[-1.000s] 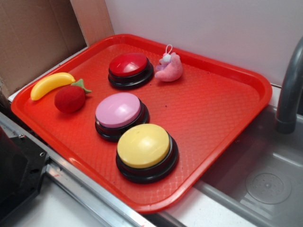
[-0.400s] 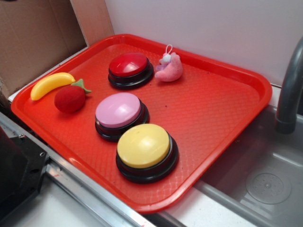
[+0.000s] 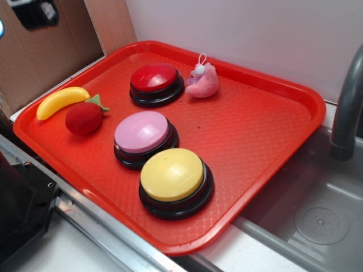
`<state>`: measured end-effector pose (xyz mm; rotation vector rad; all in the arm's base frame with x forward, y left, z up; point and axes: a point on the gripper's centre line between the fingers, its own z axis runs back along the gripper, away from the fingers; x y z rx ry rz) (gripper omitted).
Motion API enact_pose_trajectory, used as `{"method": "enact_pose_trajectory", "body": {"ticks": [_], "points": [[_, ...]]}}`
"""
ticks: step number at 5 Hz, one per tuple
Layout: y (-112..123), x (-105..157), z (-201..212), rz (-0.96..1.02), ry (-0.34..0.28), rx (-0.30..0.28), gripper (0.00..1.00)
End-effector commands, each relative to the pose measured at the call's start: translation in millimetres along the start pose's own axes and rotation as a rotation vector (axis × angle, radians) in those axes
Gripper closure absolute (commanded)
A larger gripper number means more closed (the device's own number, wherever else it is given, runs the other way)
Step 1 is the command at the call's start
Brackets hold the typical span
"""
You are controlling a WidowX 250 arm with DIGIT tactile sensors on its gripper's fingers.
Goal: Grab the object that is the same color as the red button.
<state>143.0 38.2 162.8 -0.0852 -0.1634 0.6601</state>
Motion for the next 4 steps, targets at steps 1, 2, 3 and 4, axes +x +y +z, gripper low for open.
{"method": "enact_pose_trajectory", "body": {"ticks": [1, 2, 3, 4], "points": [[30, 34, -64, 0.189, -0.094, 0.065, 0.00], [35, 46, -95, 0.239, -0.081, 0.083, 0.00], [28, 43, -132, 0.191, -0.011, 0.062, 0.00], [21, 35, -148, 0.137, 0.033, 0.018, 0.00]]}}
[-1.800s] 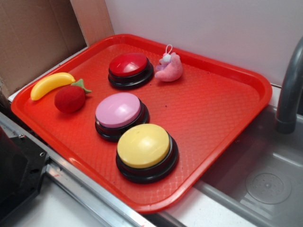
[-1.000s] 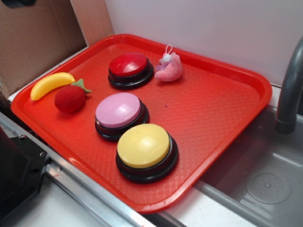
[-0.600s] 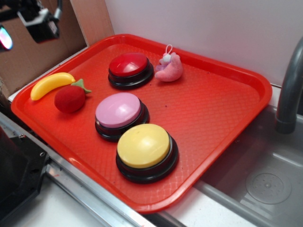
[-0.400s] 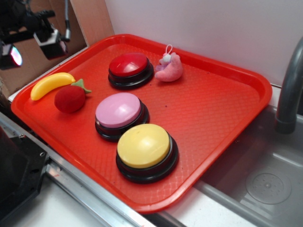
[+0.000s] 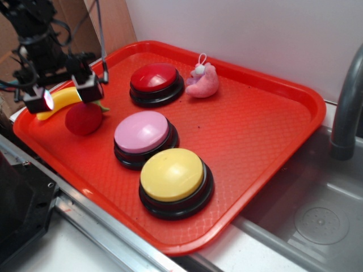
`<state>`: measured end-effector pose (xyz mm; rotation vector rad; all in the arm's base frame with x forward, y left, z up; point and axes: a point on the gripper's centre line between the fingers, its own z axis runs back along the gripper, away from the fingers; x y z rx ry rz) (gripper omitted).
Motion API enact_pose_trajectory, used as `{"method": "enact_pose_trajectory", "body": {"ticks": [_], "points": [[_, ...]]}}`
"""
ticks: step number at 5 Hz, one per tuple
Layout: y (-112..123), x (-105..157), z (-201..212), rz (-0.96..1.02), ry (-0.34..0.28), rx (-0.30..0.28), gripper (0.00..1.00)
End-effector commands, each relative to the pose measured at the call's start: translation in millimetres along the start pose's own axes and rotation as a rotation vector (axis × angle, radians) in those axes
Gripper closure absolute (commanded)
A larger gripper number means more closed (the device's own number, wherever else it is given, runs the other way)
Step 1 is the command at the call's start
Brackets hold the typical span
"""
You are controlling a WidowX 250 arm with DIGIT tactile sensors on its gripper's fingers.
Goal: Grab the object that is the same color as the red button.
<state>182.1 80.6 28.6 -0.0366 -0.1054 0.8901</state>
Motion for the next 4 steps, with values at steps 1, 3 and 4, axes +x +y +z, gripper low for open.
{"method": "enact_pose_trajectory", "body": {"ticks": [1, 3, 4], "points": [[-13, -13, -14, -0.117, 0.065, -0.105, 0.00], [-13, -13, -10, -0.084, 0.028, -0.096, 1.00], [-16, -10, 5, -0.091, -0.011, -0.060, 1.00]]}}
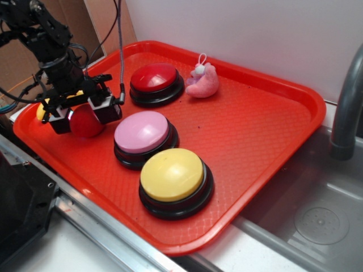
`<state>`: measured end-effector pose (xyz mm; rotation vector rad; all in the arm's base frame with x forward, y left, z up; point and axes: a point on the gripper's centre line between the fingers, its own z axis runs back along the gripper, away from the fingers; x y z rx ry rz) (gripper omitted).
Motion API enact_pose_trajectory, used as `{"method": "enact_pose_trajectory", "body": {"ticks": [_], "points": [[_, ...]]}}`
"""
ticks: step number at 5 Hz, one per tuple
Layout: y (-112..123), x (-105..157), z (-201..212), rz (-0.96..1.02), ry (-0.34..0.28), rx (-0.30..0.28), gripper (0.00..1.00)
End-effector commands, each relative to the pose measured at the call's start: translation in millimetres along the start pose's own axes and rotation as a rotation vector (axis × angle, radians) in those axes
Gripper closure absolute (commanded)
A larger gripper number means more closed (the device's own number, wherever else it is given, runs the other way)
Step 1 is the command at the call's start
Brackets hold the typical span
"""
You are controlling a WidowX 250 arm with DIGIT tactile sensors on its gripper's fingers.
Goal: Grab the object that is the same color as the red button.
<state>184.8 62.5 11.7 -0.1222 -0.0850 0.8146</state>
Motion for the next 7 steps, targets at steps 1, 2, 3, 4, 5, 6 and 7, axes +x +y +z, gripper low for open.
{"method": "enact_pose_trajectory", "body": {"ticks": [1, 2, 3, 4, 5, 6, 7], "points": [[-10, 7, 44, -0.042, -0.117, 0.041, 1.00], [-20, 13, 74, -0.086, -0.123, 0.090, 1.00], [-47, 13, 121, -0.151, -0.113, 0.103, 1.00], [-71, 7, 145, -0.210, -0.109, 0.061, 1.00], [-91, 5, 168, -0.235, -0.128, 0.030, 1.00], [-106, -3, 178, -0.260, -0.150, 0.003, 1.00], [-107, -6, 166, -0.255, -0.182, 0.042, 1.00]]}}
